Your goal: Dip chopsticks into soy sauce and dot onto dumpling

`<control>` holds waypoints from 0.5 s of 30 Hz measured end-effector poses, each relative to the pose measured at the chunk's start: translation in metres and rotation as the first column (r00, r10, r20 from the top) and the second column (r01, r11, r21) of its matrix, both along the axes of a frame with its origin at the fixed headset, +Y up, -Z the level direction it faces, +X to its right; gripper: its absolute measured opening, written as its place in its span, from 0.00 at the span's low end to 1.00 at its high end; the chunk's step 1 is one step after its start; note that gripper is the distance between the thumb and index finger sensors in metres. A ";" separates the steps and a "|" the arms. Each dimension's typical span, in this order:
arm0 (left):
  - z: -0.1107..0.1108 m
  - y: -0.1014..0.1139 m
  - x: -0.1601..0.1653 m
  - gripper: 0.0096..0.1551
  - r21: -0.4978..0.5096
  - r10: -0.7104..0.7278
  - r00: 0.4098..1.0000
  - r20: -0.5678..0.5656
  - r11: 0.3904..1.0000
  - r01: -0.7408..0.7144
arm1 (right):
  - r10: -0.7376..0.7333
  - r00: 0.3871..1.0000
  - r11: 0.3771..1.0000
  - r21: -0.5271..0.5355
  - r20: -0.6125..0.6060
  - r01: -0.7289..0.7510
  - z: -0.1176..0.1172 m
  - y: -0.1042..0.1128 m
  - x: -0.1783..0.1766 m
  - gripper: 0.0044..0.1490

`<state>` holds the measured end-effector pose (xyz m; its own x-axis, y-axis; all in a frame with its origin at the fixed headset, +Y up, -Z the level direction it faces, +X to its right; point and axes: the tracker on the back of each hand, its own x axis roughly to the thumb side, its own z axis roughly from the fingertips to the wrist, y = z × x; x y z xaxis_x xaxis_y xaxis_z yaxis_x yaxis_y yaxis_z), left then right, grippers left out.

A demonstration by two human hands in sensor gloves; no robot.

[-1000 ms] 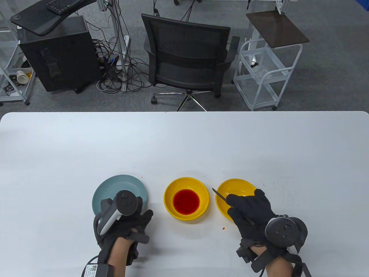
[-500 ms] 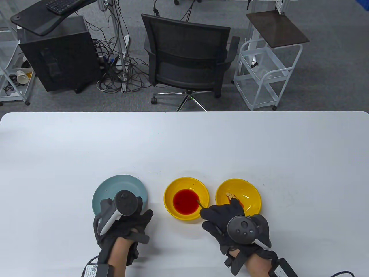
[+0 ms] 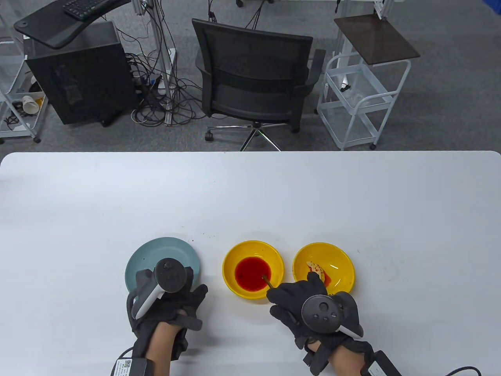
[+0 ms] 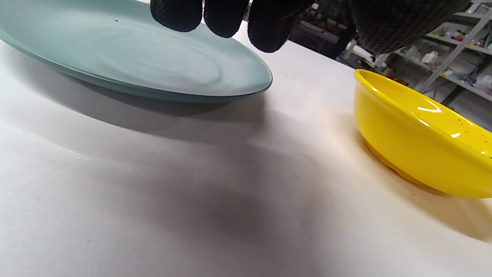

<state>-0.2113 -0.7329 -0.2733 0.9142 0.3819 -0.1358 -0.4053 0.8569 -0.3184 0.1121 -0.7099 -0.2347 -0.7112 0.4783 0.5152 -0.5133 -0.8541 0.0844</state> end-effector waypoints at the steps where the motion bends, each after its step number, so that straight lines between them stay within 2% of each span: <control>1: 0.000 0.000 0.000 0.47 -0.001 0.000 1.000 0.000 1.000 0.000 | -0.001 1.000 1.000 -0.001 -0.001 0.001 0.000 0.000 0.000 0.33; 15: -0.001 -0.001 0.002 0.47 -0.008 -0.024 1.000 0.008 1.000 0.024 | -0.004 1.000 1.000 -0.010 -0.020 0.004 0.000 0.000 0.000 0.33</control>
<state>-0.2092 -0.7341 -0.2740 0.9242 0.3584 -0.1317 -0.3818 0.8640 -0.3282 0.1124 -0.7100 -0.2351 -0.6992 0.4863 0.5241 -0.5146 -0.8512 0.1033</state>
